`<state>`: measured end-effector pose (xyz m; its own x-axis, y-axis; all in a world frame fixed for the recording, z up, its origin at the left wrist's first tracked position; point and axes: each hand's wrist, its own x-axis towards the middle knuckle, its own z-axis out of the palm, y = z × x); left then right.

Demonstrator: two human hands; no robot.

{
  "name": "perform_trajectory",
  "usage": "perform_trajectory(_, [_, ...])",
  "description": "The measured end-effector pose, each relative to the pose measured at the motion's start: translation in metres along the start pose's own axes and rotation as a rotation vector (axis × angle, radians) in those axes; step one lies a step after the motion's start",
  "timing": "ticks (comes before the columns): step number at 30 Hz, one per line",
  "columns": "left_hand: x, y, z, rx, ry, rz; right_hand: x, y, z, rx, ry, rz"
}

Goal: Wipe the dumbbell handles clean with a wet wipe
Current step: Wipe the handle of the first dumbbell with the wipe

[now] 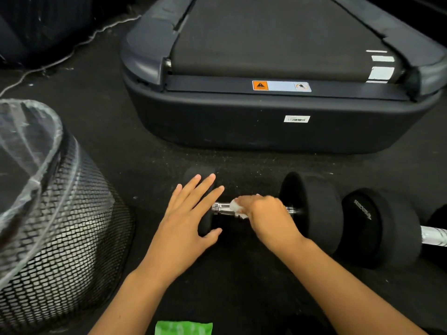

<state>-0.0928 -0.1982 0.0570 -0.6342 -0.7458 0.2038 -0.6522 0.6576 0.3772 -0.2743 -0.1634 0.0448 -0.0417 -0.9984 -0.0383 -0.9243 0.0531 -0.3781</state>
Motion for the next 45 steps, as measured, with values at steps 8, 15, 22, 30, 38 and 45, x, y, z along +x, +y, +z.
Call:
perform_trajectory(8, [0.003,0.0,0.001,-0.016,0.009,-0.01,-0.001,0.002,-0.001,-0.012,-0.023,0.057])
perform_trajectory(15, [0.003,0.0,0.001,-0.025,0.013,-0.012,-0.005,0.0,0.004,-0.002,-0.014,-0.051])
perform_trajectory(22, [0.004,0.0,0.0,-0.036,0.007,-0.012,-0.002,-0.014,0.015,-0.014,-0.002,-0.12])
perform_trajectory(30, [0.002,0.001,0.0,-0.047,0.015,-0.009,0.006,-0.016,0.02,0.002,0.084,-0.165])
perform_trajectory(38, [0.004,0.001,0.0,-0.055,0.018,-0.006,0.002,-0.001,0.034,-0.066,0.194,-0.275])
perform_trajectory(45, [0.004,-0.001,0.001,-0.04,0.018,0.001,-0.002,-0.003,0.034,-0.092,0.201,-0.298])
